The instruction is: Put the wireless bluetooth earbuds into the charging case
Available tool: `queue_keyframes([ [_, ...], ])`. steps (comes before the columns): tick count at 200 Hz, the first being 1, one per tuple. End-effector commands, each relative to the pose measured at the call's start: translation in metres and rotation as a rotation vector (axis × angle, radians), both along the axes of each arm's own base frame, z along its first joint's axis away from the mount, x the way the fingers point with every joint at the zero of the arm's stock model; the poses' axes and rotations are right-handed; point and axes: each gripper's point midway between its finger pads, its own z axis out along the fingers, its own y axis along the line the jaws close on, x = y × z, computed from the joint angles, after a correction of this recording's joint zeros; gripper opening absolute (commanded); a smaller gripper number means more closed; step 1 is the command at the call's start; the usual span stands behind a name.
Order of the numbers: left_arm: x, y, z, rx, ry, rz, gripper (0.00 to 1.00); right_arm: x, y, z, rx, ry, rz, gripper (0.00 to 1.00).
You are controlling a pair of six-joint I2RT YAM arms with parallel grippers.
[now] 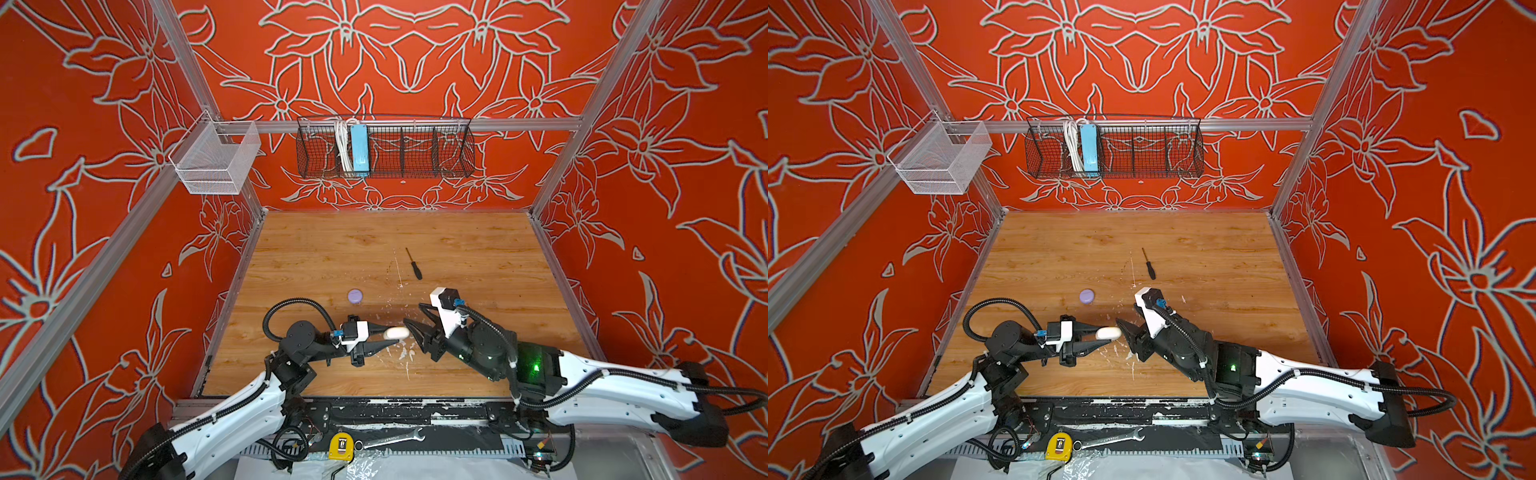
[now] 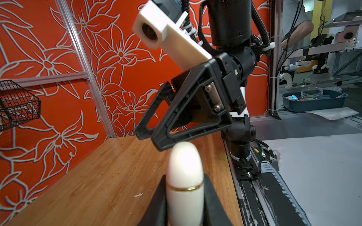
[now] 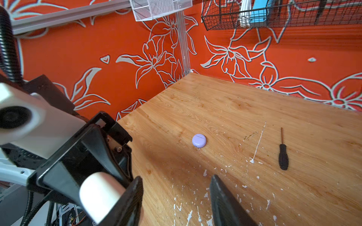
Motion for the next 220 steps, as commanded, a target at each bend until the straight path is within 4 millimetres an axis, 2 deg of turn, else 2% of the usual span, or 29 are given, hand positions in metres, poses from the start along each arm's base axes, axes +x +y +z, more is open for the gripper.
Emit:
queue_keyframes([
  [1,0.004,-0.001,0.014,-0.008,-0.012,0.016,0.00,-0.018,0.010,0.009,0.010,-0.078,0.137,0.57],
  [24,0.005,-0.003,0.014,-0.005,0.004,0.007,0.00,-0.029,0.012,0.000,-0.056,-0.204,0.226,0.57],
  [51,0.003,-0.005,0.015,0.000,0.003,-0.013,0.00,-0.020,0.006,-0.028,-0.164,-0.298,0.182,0.58],
  [69,0.000,-0.005,0.014,0.004,-0.005,-0.026,0.00,-0.016,0.004,-0.036,-0.192,-0.316,0.164,0.57],
  [104,-0.002,-0.007,0.013,0.017,-0.014,-0.047,0.00,-0.008,-0.001,-0.022,-0.170,-0.309,0.121,0.57],
  [128,0.000,-0.007,0.010,0.024,-0.013,-0.029,0.00,-0.016,-0.005,-0.011,-0.129,-0.317,0.152,0.56],
  [172,0.001,-0.008,0.008,0.034,-0.015,-0.032,0.00,-0.030,-0.015,0.003,-0.049,-0.338,0.203,0.61],
  [220,-0.002,-0.011,0.008,0.045,-0.012,-0.058,0.00,-0.030,-0.007,-0.002,-0.077,-0.326,0.224,0.61],
])
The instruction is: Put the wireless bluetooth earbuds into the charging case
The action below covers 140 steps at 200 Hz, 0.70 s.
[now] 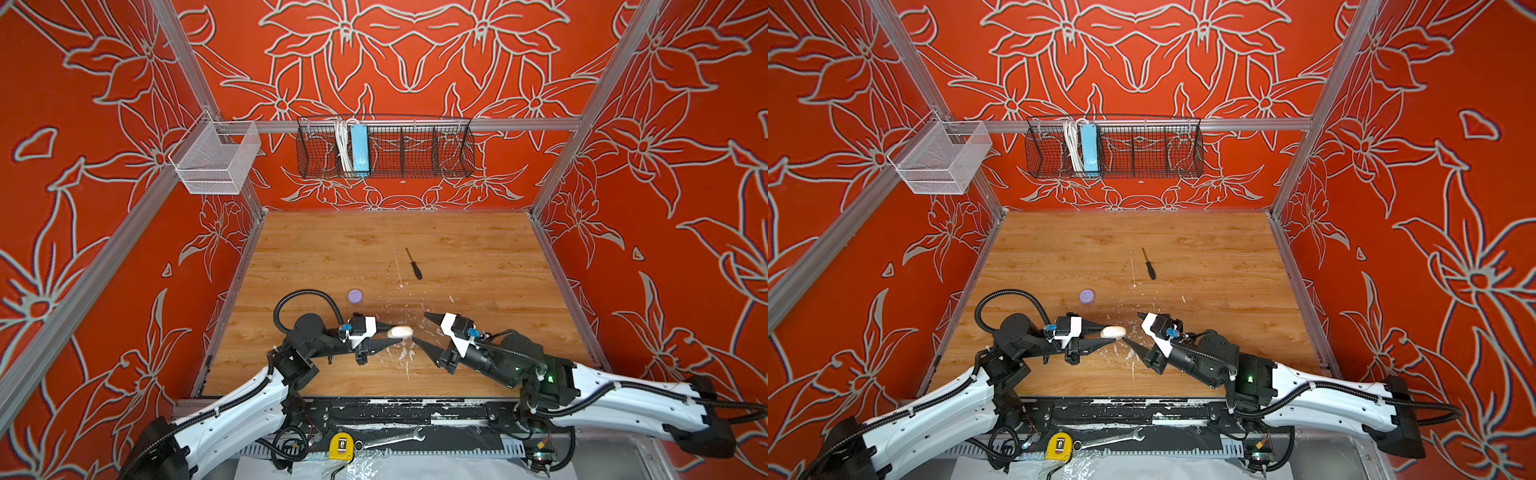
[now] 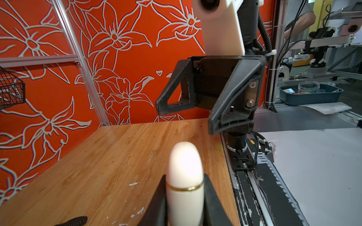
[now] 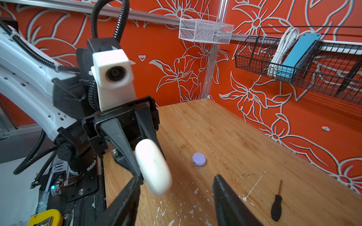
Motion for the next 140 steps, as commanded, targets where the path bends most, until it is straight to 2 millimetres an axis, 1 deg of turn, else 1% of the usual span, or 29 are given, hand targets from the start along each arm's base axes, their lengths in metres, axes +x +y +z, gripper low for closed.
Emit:
queue_keyframes([
  [1,-0.006,-0.002,0.017,-0.023,-0.058,-0.032,0.00,-0.001,0.007,0.002,-0.016,-0.013,0.025,0.61],
  [24,-0.006,-0.002,0.017,-0.021,-0.062,-0.033,0.00,0.000,0.015,0.000,-0.036,-0.008,0.031,0.59],
  [38,-0.006,-0.003,0.016,-0.019,-0.060,-0.034,0.00,0.004,0.017,0.001,-0.039,-0.006,0.009,0.58],
  [54,-0.006,-0.003,0.016,-0.016,-0.060,-0.036,0.00,0.009,0.016,0.003,-0.029,-0.003,-0.017,0.58],
  [86,-0.007,-0.003,0.015,-0.014,-0.060,-0.039,0.00,0.010,0.012,0.011,0.002,-0.006,-0.027,0.56],
  [140,-0.013,-0.004,0.016,-0.017,-0.072,-0.067,0.00,0.018,0.010,0.005,-0.023,0.000,-0.077,0.55],
])
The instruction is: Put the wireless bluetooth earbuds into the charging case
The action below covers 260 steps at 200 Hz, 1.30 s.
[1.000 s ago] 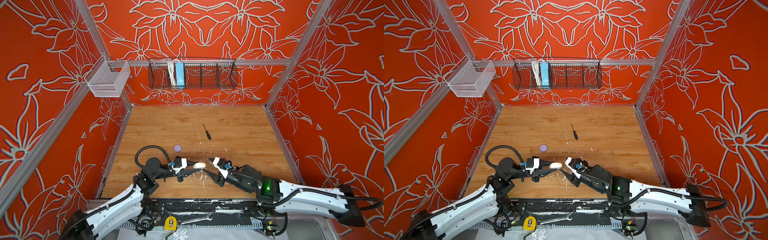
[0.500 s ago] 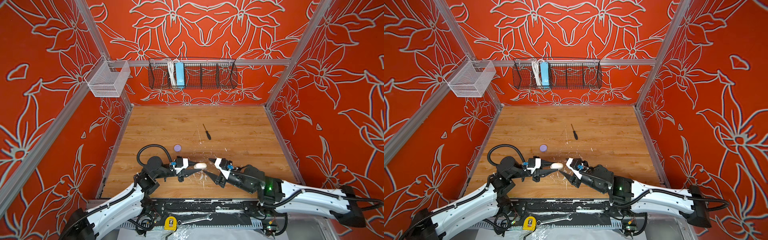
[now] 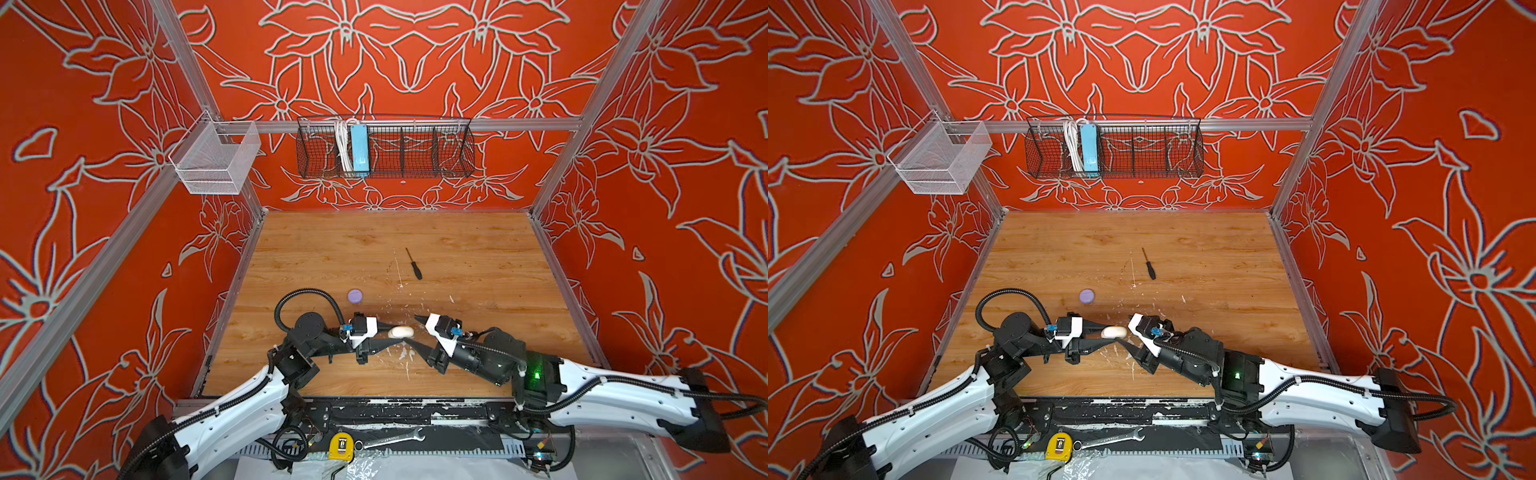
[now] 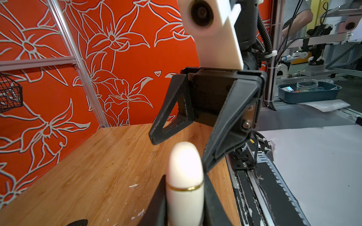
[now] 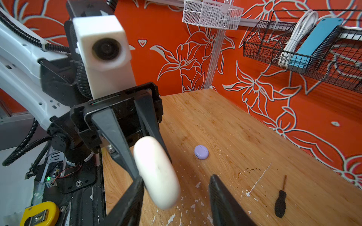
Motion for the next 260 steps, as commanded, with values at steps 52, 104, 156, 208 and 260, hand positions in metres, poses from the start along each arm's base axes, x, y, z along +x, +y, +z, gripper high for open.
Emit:
queue_keyframes([
  [52,-0.016,-0.003,0.015,-0.020,-0.066,-0.084,0.00,0.028,-0.022,0.026,0.076,-0.013,-0.171,0.55],
  [104,-0.018,-0.003,0.015,-0.020,-0.071,-0.091,0.00,0.035,-0.028,0.030,0.106,0.017,-0.204,0.55],
  [156,-0.017,-0.004,0.015,-0.018,-0.066,-0.087,0.00,0.035,-0.022,0.031,0.101,0.032,-0.182,0.55],
  [208,0.019,0.000,0.012,-0.089,0.087,0.054,0.00,0.033,-0.026,0.037,0.146,0.144,-0.193,0.62],
  [260,0.061,0.011,-0.004,-0.164,0.279,0.108,0.00,0.052,-0.057,0.031,0.200,0.331,-0.412,0.74],
])
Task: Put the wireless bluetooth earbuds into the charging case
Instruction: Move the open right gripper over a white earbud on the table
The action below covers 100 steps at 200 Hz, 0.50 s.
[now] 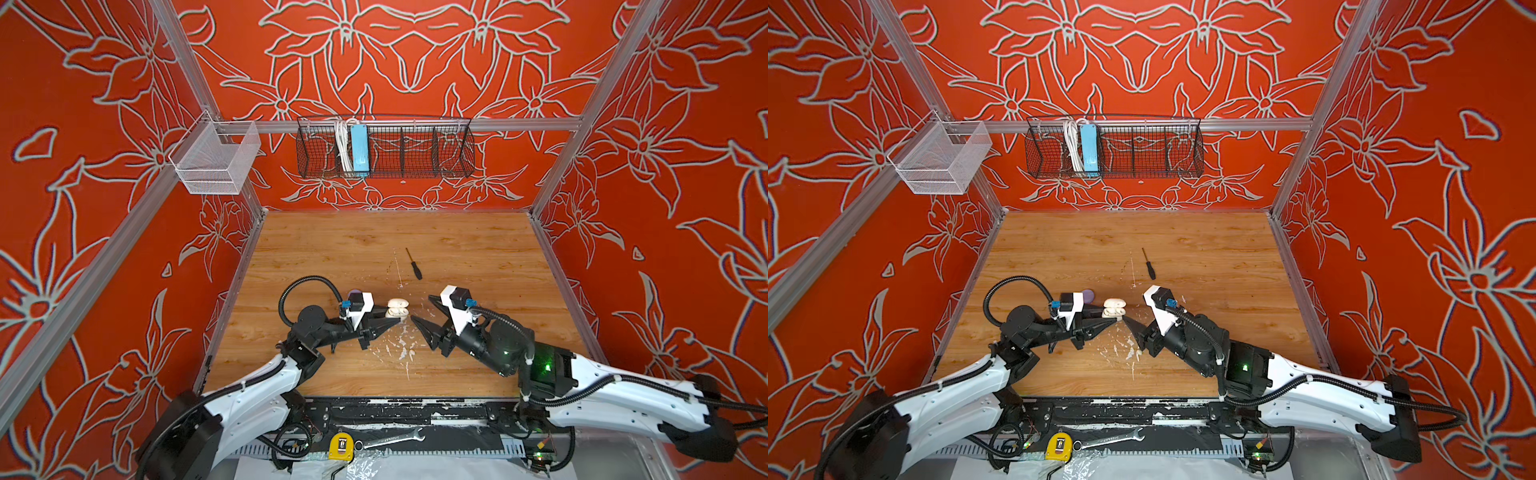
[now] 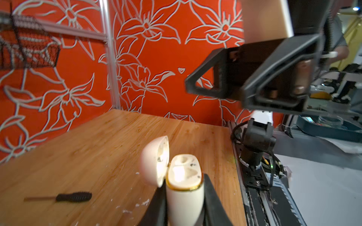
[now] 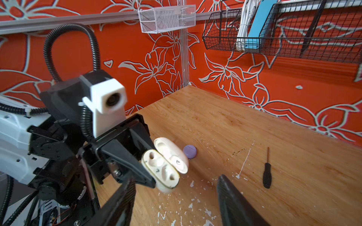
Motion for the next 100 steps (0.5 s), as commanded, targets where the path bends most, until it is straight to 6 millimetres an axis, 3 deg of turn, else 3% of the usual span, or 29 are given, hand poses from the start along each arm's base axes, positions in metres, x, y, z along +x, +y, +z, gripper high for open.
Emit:
queue_keyframes([
  [1,0.002,0.001,0.018,-0.089,0.019,-0.017,0.00,0.017,-0.030,0.001,0.053,0.123,-0.189,0.75],
  [19,0.014,0.004,0.015,-0.113,0.090,0.048,0.00,0.027,-0.061,-0.007,0.083,0.226,-0.370,0.77],
  [35,0.014,0.011,0.019,-0.161,0.092,0.083,0.00,0.024,-0.071,-0.017,0.074,0.305,-0.411,0.79],
  [61,0.001,0.016,0.029,-0.172,0.043,0.073,0.00,0.007,-0.049,-0.044,-0.041,0.401,-0.276,0.79],
  [84,-0.021,0.009,0.006,-0.082,0.008,0.051,0.00,-0.005,-0.037,-0.091,-0.228,0.533,-0.254,0.76],
  [100,-0.043,0.007,0.002,-0.077,-0.063,0.019,0.00,-0.010,-0.034,-0.125,-0.339,0.584,-0.284,0.75],
])
